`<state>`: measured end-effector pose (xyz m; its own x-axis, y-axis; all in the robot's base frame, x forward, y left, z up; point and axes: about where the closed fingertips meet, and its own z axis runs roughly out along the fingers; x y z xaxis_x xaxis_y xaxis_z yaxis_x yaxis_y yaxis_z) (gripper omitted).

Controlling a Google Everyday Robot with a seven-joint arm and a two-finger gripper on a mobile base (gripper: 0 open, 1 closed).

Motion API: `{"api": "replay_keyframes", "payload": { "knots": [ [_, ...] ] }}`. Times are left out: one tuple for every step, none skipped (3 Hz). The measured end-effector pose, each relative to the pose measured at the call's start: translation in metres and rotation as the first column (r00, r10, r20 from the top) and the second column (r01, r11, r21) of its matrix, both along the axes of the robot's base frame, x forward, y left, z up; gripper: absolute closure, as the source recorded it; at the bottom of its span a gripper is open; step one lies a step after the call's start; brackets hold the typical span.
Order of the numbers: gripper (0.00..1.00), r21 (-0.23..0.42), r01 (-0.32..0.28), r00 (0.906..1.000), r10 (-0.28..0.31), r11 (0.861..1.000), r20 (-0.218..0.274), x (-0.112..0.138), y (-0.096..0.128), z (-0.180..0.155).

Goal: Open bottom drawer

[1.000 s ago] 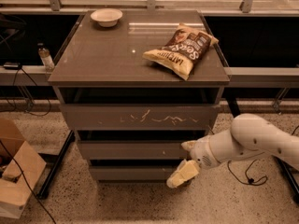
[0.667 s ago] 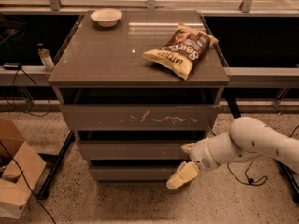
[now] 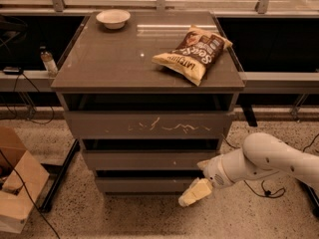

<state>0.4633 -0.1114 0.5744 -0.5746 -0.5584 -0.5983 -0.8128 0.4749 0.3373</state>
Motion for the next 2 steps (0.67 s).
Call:
{"api": "replay_keyframes", "payload": {
  "knots": [
    [0.0, 0.076, 0.058, 0.9983, -0.058, 0.995, -0.006, 0.003, -0.004, -0.046],
    [0.0, 0.165, 0.087, 0.996, -0.089, 0.982, 0.004, 0.006, -0.005, -0.08]
  ]
}}
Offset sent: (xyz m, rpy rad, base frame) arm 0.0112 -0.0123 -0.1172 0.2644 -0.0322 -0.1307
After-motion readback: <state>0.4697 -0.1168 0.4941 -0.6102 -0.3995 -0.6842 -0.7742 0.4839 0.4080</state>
